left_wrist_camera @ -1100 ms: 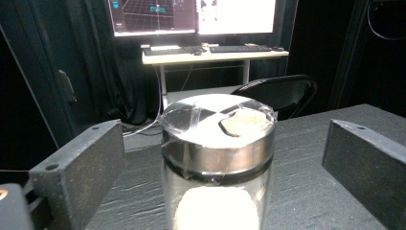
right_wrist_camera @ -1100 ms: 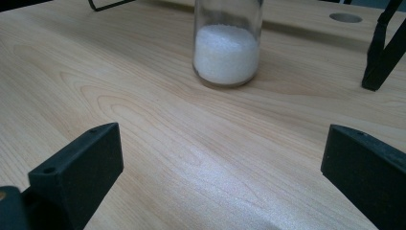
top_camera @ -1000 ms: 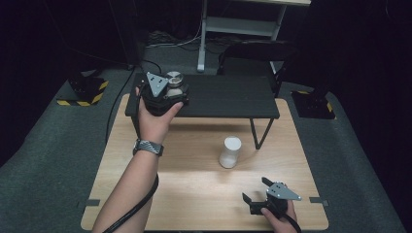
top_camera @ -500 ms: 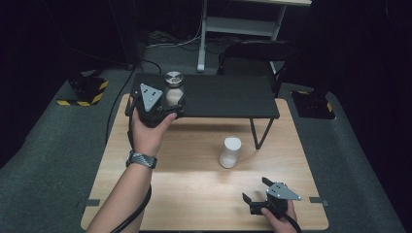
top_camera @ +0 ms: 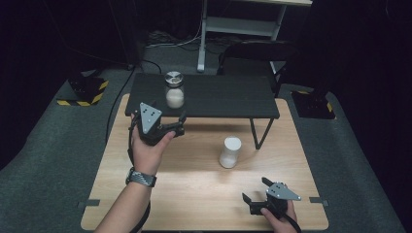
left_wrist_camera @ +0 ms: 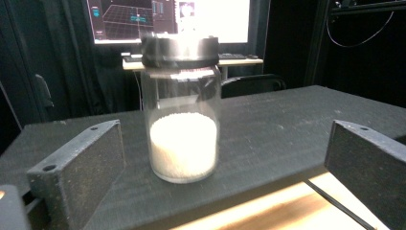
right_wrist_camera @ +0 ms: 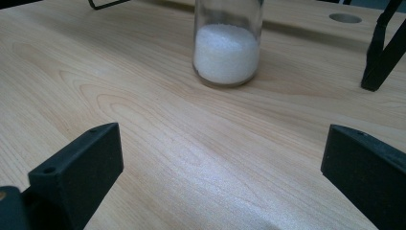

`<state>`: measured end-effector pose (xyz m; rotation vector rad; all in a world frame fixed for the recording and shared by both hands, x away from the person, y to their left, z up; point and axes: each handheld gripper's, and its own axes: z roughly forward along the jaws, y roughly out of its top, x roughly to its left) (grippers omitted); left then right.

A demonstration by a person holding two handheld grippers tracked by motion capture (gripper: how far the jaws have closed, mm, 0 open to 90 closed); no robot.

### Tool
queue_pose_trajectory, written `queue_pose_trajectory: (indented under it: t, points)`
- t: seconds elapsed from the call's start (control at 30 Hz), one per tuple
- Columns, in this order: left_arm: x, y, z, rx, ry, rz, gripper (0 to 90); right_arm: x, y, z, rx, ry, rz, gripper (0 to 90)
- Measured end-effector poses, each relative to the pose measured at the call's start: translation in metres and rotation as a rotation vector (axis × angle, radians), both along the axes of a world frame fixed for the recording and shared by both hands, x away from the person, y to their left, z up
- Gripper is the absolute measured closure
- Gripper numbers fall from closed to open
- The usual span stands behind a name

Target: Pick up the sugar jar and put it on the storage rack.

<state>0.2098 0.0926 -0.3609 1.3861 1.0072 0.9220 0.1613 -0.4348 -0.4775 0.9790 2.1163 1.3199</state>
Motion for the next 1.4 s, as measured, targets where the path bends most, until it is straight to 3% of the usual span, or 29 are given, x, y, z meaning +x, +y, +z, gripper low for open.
queue_pose_trajectory:
  t: [0.3,0.73,0.8,0.83,0.97,1.13,1.4]
  points:
    - [-0.022,0.006,-0.028,-0.027,0.008,-0.011,0.3,0.0,0.0,0.0,-0.004,-0.003,0.002,0.2]
    - [-0.052,0.012,-0.073,-0.009,0.047,-0.048,0.3,0.0,0.001,0.0,-0.007,-0.005,0.003,0.2]
    - [-0.058,0.012,-0.081,-0.009,0.058,-0.052,0.3,0.0,0.001,0.0,-0.007,-0.004,0.003,0.2]
    - [-0.064,0.013,-0.09,-0.025,0.083,-0.06,0.3,0.0,0.001,0.0,-0.009,-0.004,0.004,0.2]
    - [-0.071,0.013,-0.102,-0.019,0.106,-0.069,0.3,0.0,0.001,0.0,-0.01,-0.004,0.004,0.2]
    - [-0.077,0.014,-0.112,-0.01,0.147,-0.076,0.3,-0.001,0.002,0.0,-0.012,-0.006,0.004,0.2]
    - [-0.088,0.014,-0.122,0.048,0.214,-0.099,0.3,0.0,0.001,0.001,-0.012,-0.003,0.005,0.2]
